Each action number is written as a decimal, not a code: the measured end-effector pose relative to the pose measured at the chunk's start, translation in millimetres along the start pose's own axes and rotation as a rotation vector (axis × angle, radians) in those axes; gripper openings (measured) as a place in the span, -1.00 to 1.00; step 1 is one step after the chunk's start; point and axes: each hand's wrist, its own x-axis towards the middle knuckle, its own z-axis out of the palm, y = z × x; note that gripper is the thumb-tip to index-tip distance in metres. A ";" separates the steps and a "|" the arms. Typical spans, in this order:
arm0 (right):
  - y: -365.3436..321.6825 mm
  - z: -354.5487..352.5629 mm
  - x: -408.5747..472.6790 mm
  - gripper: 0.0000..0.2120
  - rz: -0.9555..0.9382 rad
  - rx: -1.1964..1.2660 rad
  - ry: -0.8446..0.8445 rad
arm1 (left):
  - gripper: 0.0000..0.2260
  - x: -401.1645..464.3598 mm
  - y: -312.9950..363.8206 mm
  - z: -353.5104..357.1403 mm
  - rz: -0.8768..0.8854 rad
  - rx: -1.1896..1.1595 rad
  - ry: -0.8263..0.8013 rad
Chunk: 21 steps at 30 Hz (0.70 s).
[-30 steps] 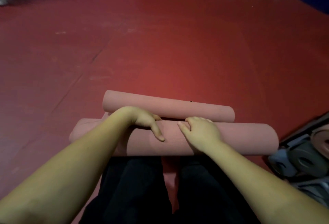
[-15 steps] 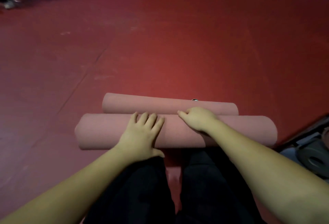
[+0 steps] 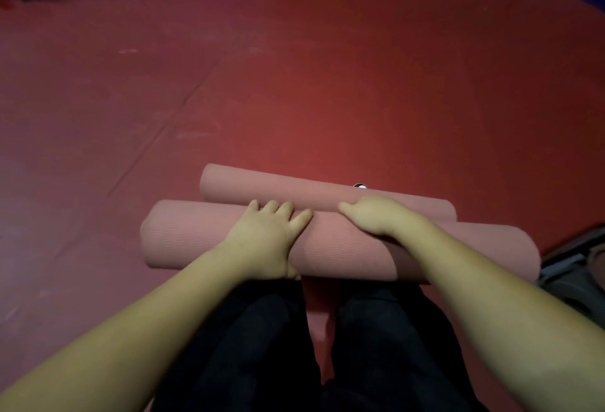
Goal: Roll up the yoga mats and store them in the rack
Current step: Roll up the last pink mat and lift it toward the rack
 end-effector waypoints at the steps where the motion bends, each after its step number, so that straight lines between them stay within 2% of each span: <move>1: -0.3 -1.5 -1.1 -0.43 0.001 0.005 -0.044 | -0.01 -2.0 -1.3 -2.6 0.009 -0.021 -0.016; 4: -0.3 1.4 0.7 -0.42 0.001 -0.002 -0.139 | 0.00 -7.3 -0.1 -5.6 0.023 -0.058 -0.058; 6: 0.7 6.5 4.8 -0.41 -0.011 0.006 -0.124 | -0.01 -6.3 0.0 -4.5 0.022 -0.070 -0.088; 9: 2.4 10.2 10.0 -0.51 -0.072 0.001 -0.027 | -0.05 6.4 -8.3 -7.3 0.007 -0.158 -0.172; 13: 9.1 18.5 8.0 -0.68 -0.103 -0.010 0.192 | -0.07 31.0 -21.1 -12.0 0.008 -0.313 -0.324; 18: 16.1 36.0 -7.2 -0.53 -0.083 -0.083 0.344 | -0.11 62.3 -41.6 -7.7 -0.054 -0.654 -0.570; 21: 16.0 43.7 -7.4 -0.44 -0.063 -0.166 0.383 | -0.24 76.4 -47.5 -3.7 -0.058 -0.771 -0.642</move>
